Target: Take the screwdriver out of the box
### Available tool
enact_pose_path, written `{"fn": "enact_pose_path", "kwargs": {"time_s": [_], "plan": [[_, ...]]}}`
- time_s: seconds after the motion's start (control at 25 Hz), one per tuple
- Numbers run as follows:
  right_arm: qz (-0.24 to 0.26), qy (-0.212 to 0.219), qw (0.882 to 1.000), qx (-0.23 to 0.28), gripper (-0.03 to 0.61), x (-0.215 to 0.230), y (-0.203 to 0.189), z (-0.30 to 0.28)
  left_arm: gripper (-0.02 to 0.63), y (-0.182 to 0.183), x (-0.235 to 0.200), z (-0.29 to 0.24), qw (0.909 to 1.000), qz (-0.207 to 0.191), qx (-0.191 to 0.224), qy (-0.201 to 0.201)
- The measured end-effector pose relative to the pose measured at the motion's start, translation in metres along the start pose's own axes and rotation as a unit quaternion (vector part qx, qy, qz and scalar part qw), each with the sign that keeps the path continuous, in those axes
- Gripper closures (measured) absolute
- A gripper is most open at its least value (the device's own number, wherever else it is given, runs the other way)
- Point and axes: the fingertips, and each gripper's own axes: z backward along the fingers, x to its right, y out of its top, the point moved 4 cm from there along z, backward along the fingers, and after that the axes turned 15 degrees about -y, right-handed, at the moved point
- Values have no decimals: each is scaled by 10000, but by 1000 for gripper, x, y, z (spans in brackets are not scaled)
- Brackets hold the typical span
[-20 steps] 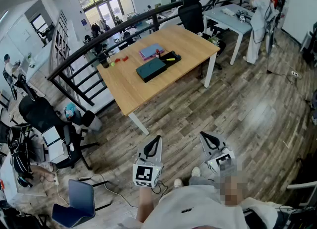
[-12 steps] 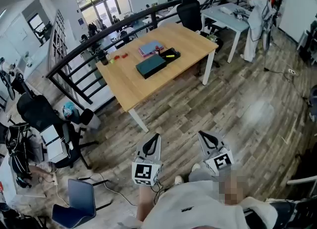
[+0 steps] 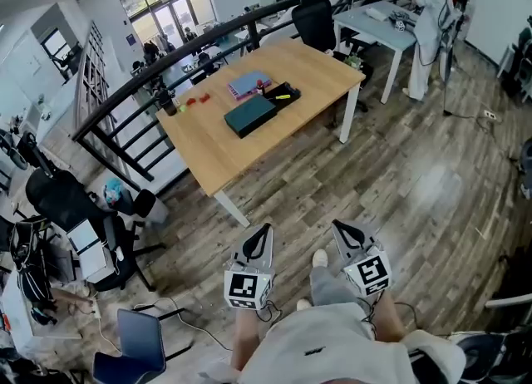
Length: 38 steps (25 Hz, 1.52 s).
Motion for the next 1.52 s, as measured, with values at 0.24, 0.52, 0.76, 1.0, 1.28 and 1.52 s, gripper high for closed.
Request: {"fn": "enact_pose_path", "kwargs": {"time_s": [0.24, 0.52, 0.76, 1.0, 1.28, 1.52], "plan": [[-65, 31, 10000, -7, 584, 32, -5, -59, 598, -3, -39, -50, 10000, 17, -42, 75], [-62, 271, 9996, 9, 584, 78, 10, -134, 598, 11, -87, -119, 9997, -47, -78, 209], [-66, 470, 9988, 89, 584, 109, 15, -189, 598, 19, -119, -166, 9992, -88, -164, 348], [-49, 620, 9980, 76, 584, 129, 12, -225, 598, 20, -138, -197, 9987, -58, -182, 481], [-18, 636, 9980, 64, 584, 147, 8, -265, 598, 19, -165, -230, 9986, -100, -154, 496], [45, 635, 9980, 27, 584, 157, 3, -303, 598, 16, -195, -257, 9988, -116, -92, 470]]}}
